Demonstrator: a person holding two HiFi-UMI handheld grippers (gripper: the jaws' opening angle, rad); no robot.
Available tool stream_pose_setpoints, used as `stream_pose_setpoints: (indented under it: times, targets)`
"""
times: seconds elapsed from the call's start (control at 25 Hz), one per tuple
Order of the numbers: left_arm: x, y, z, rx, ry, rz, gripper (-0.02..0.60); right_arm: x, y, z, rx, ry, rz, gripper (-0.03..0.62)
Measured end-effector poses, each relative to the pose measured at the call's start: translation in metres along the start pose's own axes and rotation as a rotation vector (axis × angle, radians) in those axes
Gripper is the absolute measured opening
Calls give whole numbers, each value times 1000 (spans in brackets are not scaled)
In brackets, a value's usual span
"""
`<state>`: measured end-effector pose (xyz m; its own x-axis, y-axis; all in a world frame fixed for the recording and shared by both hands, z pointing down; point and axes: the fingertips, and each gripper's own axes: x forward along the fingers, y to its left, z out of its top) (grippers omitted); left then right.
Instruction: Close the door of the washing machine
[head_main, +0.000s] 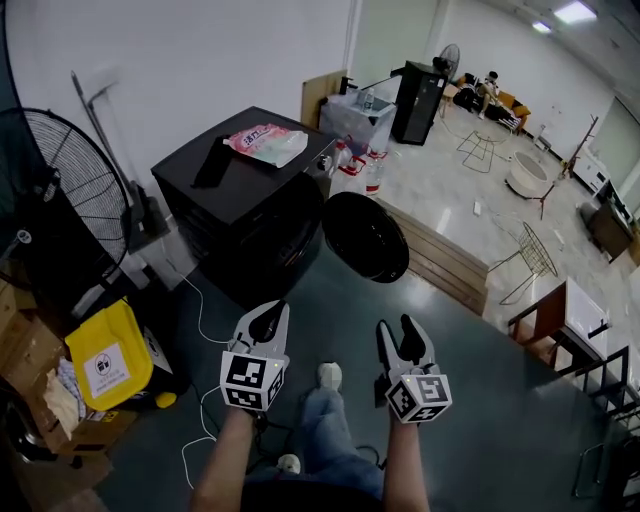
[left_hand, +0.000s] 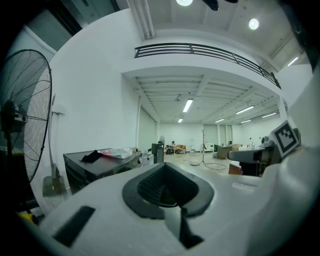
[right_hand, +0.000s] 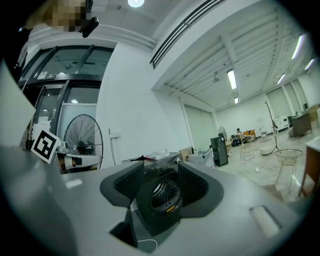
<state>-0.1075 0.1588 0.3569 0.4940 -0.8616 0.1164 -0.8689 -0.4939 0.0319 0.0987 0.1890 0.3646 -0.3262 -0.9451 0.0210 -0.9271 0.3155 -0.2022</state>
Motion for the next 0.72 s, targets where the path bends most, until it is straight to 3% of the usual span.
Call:
stream_pose_setpoints:
  times: [0.36, 0.72]
  targets:
    - [159, 48, -10, 5, 19, 70, 8, 152, -122, -4, 3, 2, 10, 207]
    - [313, 78, 2, -27, 79, 120, 8, 291, -222, -4, 47, 83, 71, 209]
